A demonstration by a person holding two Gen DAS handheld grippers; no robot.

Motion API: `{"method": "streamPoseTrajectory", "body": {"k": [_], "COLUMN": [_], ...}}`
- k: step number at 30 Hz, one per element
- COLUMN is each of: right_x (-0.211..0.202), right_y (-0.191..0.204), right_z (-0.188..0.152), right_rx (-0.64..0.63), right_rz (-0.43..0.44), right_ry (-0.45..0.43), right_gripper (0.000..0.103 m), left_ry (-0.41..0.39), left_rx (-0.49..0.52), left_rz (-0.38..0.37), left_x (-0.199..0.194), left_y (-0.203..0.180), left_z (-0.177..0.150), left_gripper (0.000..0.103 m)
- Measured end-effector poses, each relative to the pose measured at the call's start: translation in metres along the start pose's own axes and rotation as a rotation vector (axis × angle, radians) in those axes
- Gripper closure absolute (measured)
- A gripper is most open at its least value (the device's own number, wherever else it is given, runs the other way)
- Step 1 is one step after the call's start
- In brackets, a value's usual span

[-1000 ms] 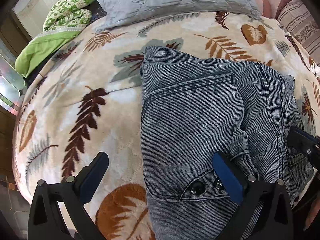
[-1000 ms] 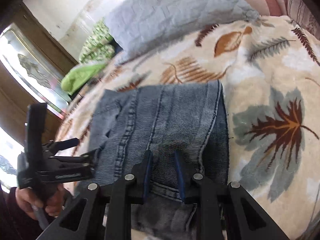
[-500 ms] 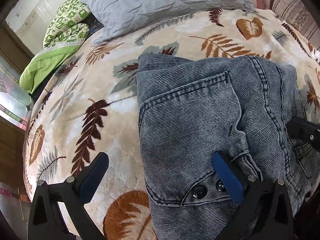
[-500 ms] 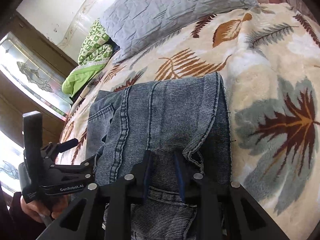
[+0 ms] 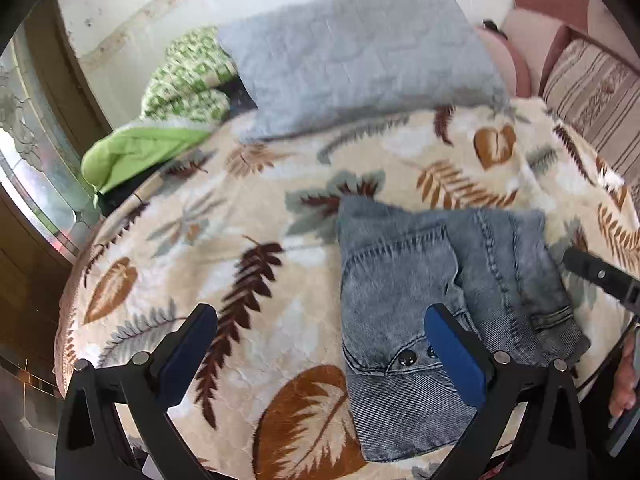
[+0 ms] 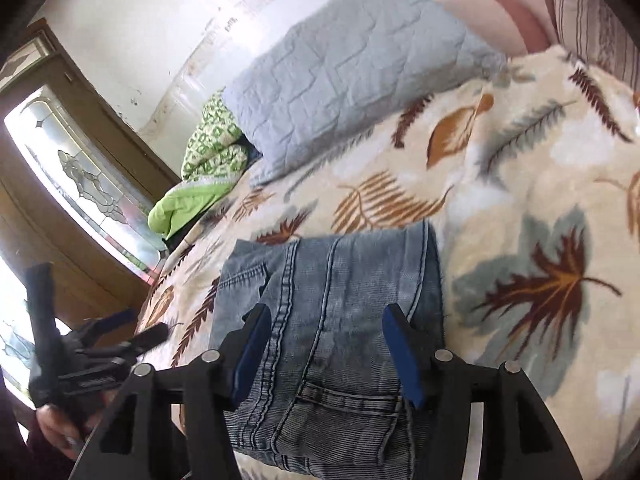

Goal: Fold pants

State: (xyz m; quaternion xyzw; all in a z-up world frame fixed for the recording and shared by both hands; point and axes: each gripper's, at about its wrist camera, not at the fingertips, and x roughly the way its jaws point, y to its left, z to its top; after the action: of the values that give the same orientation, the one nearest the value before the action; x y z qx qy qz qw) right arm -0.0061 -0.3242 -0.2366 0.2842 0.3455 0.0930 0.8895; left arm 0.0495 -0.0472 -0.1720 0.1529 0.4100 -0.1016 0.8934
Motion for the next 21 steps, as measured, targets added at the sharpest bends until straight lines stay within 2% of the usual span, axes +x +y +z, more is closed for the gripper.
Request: {"method": "streamPoseTrajectory", "body": {"k": [4, 9, 21], "right_x": [-0.009, -0.016, -0.022], "right_y": [-0.005, -0.020, -0.049], "right_z": [0.002, 0.006, 0.010], "right_rx": [0.026, 0.090, 0.171], "right_rz": [-0.016, -0.040, -0.063], "right_ry": [-0.025, -0.044, -0.041], "right_gripper": [0.041, 0.041, 0.041], "left_ry": [-0.054, -0.076, -0.072], "left_rx": [-0.003, 0.000, -0.020], "left_rz": [-0.003, -0.008, -0.022], "left_x": [-0.014, -0.027, -0.025], "left_y": [0.005, 0.005, 0.009], "left_z": [0.003, 0.003, 0.002], "left_gripper": [0.000, 0.000, 0.000]}}
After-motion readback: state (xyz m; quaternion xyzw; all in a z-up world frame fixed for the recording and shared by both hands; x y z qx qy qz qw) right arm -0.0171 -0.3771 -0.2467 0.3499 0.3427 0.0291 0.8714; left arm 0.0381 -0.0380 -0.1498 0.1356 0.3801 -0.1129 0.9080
